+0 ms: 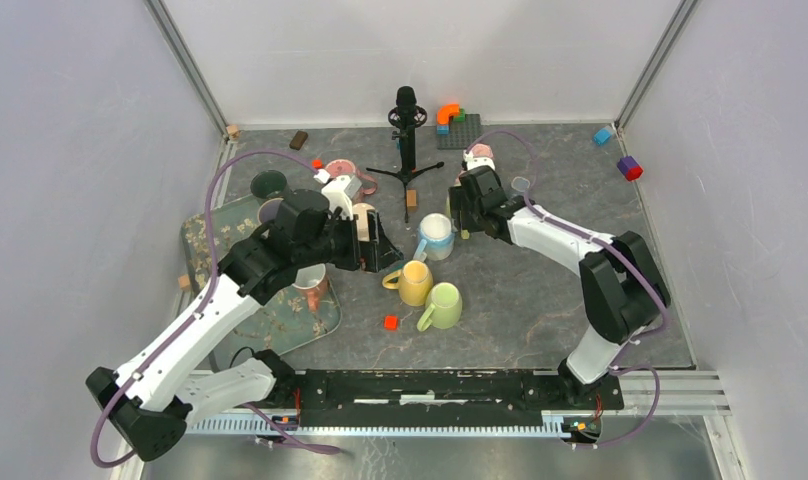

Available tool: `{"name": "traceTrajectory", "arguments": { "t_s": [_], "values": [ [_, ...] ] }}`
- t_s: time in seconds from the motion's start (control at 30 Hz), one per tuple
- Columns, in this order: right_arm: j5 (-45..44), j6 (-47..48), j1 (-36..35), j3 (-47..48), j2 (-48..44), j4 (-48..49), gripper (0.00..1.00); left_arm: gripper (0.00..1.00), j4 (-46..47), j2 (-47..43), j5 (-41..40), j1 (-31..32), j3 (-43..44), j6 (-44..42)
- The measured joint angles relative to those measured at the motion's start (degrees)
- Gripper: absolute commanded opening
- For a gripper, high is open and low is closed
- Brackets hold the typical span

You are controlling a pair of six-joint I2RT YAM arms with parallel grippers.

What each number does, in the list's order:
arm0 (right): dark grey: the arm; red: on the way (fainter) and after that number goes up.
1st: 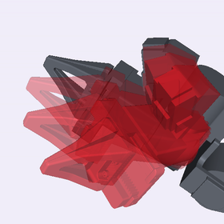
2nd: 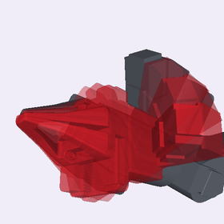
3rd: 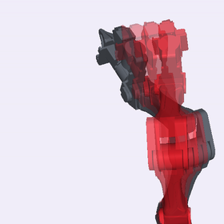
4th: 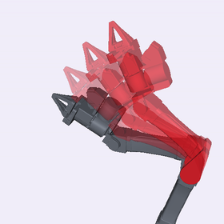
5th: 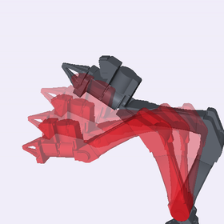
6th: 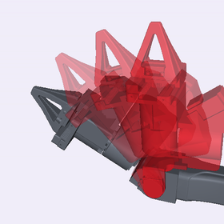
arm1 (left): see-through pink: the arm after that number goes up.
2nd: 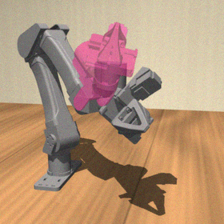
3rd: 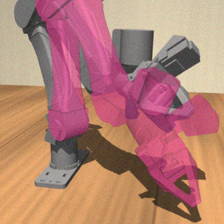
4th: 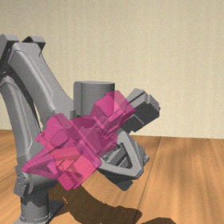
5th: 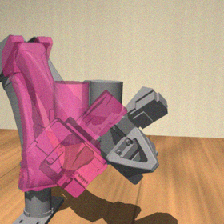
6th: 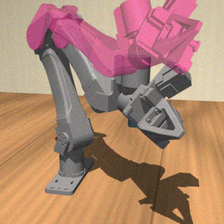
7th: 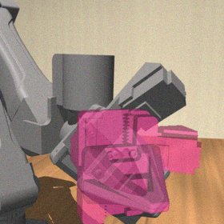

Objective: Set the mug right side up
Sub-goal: Turn over the cup at the center of the board.

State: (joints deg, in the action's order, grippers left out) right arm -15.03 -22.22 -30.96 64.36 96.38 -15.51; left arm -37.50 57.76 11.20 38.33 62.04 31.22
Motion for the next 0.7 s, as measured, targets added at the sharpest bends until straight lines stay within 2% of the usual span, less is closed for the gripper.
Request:
{"name": "traceTrajectory", "arguments": {
  "t_s": [0.27,0.37,0.47,0.63,0.7],
  "values": [
    [-0.04,1.14,0.33,2.84,4.94,1.27,0.53,1.0,-1.53,-3.54,-0.11,0.0,-0.04,0.02],
    [-0.26,1.55,0.33,3.78,6.38,1.38,0.44,1.0,-2.21,-4.26,-0.11,0.0,-0.09,0.02],
    [-0.5,1.81,0.35,4.09,7.06,1.49,0.25,1.0,-2.95,-4.63,-0.11,0.0,-0.2,0.04],
    [-0.96,2.29,0.5,4.15,7.3,1.7,0.0,1.0,-3.1,-4.68,-0.11,0.0,-0.35,0.09],
    [-0.98,2.34,0.61,4.17,7.3,1.66,0.0,1.0,-3.08,-4.76,-0.11,0.0,-0.55,0.13]
  ]
}}
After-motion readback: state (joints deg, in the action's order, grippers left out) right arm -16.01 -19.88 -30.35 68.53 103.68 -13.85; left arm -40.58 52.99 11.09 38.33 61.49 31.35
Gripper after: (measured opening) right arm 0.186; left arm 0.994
